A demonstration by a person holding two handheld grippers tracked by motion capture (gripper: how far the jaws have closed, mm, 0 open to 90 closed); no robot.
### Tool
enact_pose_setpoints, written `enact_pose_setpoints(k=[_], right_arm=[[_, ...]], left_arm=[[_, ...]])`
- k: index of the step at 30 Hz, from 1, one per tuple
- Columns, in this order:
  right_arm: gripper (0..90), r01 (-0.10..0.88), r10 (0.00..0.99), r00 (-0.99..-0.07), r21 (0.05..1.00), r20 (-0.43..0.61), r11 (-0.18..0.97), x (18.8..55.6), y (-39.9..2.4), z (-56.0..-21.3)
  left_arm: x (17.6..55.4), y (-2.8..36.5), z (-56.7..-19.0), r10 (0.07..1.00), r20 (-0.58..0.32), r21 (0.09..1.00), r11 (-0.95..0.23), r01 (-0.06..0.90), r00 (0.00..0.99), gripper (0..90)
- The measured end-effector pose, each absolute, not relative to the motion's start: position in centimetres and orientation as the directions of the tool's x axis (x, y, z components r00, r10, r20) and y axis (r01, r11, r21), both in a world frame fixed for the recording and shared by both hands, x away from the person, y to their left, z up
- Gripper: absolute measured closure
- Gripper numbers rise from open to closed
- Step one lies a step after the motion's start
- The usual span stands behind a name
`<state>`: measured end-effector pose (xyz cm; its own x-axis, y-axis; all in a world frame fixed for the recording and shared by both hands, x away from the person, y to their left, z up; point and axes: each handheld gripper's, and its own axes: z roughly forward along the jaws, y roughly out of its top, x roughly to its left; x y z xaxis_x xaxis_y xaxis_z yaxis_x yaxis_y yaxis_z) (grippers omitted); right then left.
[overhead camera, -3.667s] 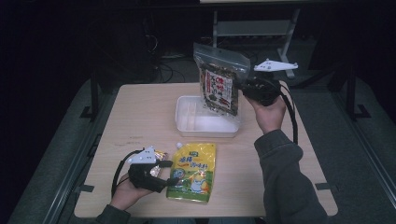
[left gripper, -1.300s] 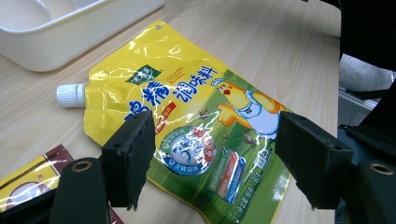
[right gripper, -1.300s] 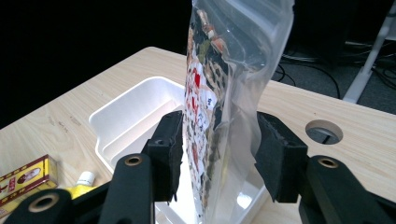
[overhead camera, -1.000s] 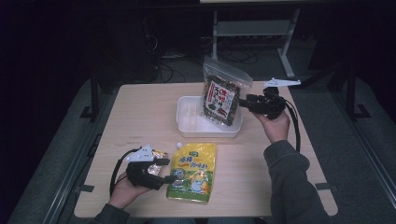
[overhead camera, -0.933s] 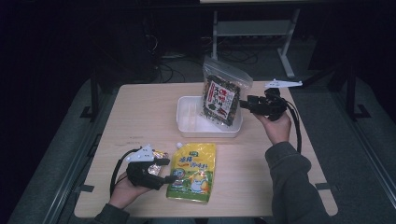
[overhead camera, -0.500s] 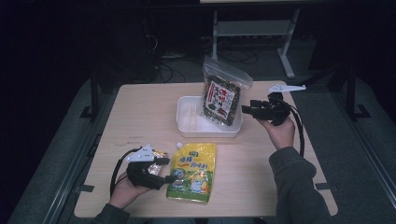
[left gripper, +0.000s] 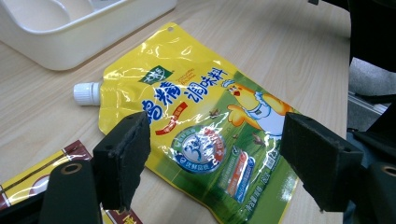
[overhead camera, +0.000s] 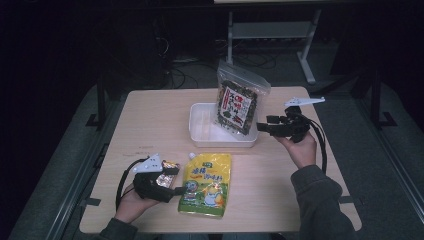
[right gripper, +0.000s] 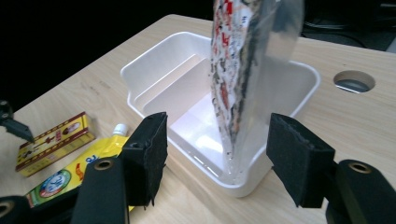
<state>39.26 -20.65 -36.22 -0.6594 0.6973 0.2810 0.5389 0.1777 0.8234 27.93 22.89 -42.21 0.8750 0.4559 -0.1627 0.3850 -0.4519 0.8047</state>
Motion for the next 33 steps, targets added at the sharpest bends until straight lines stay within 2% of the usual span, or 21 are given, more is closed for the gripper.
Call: enact_pose_setpoints(k=[16, 20, 33], right_arm=[[33.5, 0.531, 0.627, -0.727, 0.808, 0.28, 0.256, 36.1, -18.1, -36.5], [33.1, 0.529, 0.597, -0.756, 0.787, 0.267, 0.317, 35.0, -16.6, -37.3], [32.6, 0.581, 0.57, -0.763, 0.71, 0.304, 0.398, 34.7, -14.2, -39.8]], left_arm=[[27.8, 22.5, -42.1, 0.458, -0.159, 0.805, -0.453, 0.383, 0.875, 23.3], [27.8, 22.5, -42.2, 0.464, -0.155, 0.803, -0.456, 0.384, 0.872, 23.2], [27.6, 21.8, -42.5, 0.472, -0.142, 0.793, -0.472, 0.386, 0.87, 23.5]])
